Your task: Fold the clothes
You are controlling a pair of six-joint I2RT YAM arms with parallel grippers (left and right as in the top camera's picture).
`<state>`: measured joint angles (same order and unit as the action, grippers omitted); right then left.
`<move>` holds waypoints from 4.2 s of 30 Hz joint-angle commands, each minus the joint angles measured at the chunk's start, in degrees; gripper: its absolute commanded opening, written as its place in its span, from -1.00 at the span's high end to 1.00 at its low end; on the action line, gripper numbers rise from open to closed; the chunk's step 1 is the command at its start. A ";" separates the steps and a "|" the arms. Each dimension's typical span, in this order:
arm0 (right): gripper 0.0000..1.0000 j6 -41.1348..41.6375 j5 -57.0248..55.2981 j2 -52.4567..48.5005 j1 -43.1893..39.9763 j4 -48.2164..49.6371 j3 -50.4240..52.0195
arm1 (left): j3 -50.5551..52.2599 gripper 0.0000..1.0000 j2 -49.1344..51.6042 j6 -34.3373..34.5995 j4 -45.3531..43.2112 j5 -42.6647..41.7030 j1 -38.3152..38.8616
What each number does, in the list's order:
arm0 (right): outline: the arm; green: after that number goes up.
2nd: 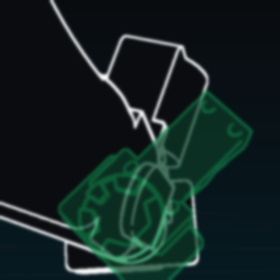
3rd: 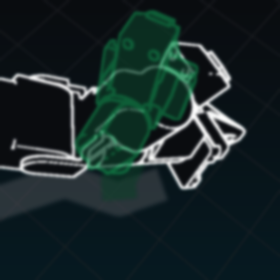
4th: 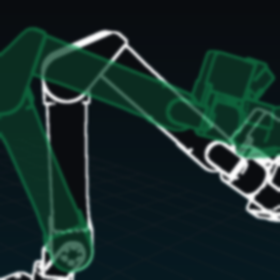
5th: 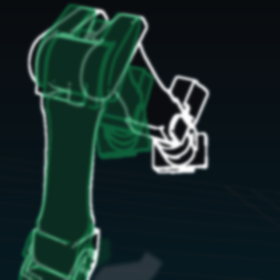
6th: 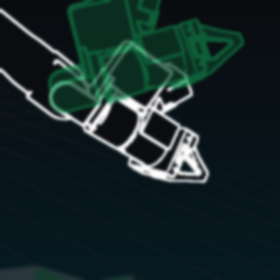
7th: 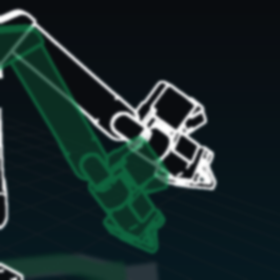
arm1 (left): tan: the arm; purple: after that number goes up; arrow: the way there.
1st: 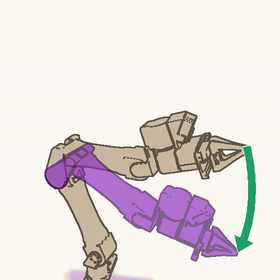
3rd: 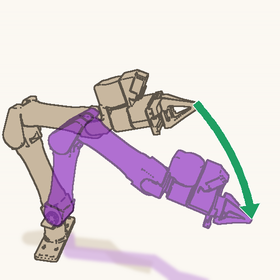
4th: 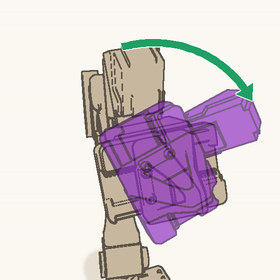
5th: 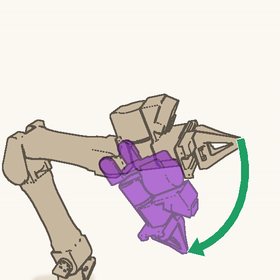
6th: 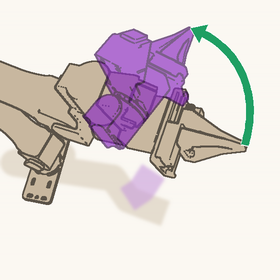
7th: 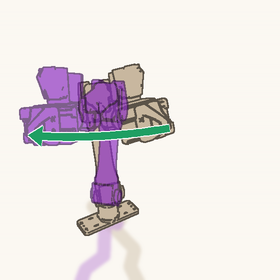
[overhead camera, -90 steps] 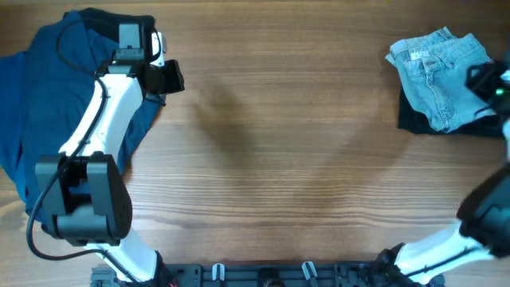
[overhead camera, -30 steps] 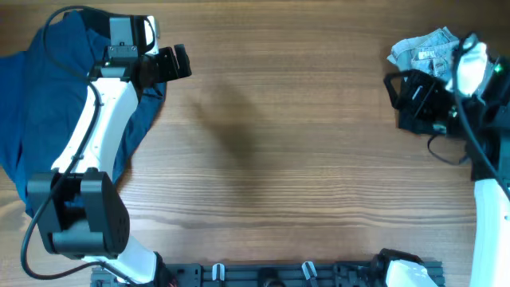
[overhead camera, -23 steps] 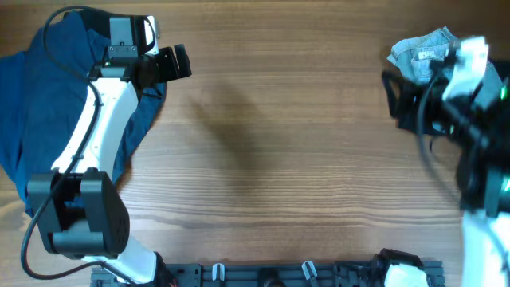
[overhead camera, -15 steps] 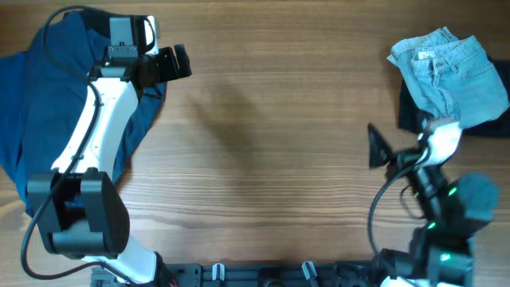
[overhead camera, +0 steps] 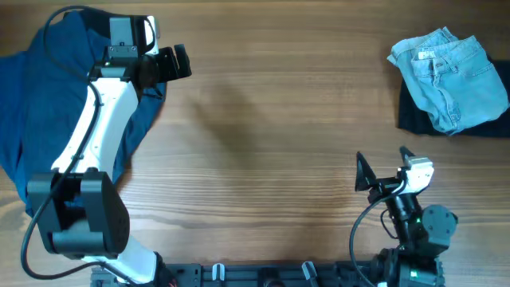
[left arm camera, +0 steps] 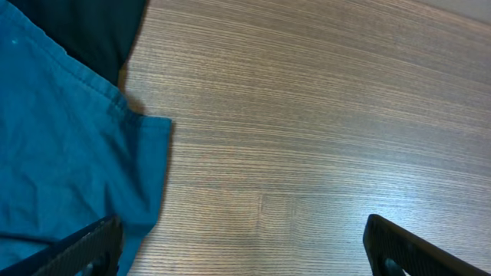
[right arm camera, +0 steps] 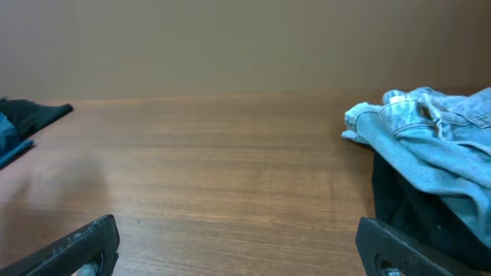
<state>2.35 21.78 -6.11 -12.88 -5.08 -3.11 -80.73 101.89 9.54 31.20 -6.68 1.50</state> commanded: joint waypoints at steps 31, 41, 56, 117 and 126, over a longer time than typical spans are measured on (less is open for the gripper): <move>-1.00 0.66 -1.44 5.31 0.17 0.35 0.20 | -0.15 -0.99 -4.59 -0.09 3.65 -0.31 0.61; -1.00 0.66 -1.44 5.31 0.17 0.35 0.20 | 24.55 -0.99 -27.32 -0.11 -18.38 1.86 2.62; -1.00 0.63 -1.44 5.31 0.17 0.37 0.20 | 72.89 -1.00 -75.95 1.77 -39.15 1.60 -0.70; -0.99 0.66 -1.42 5.31 0.17 0.35 0.20 | 80.13 -0.99 -101.72 4.85 -26.64 2.08 -3.32; -0.99 0.66 -1.42 5.31 0.17 0.35 0.20 | 80.13 -1.00 -101.72 4.85 -26.64 2.08 -3.32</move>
<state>2.37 20.73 -1.17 -12.88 -5.04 -3.11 -1.08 0.84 14.09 4.54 -5.37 -1.48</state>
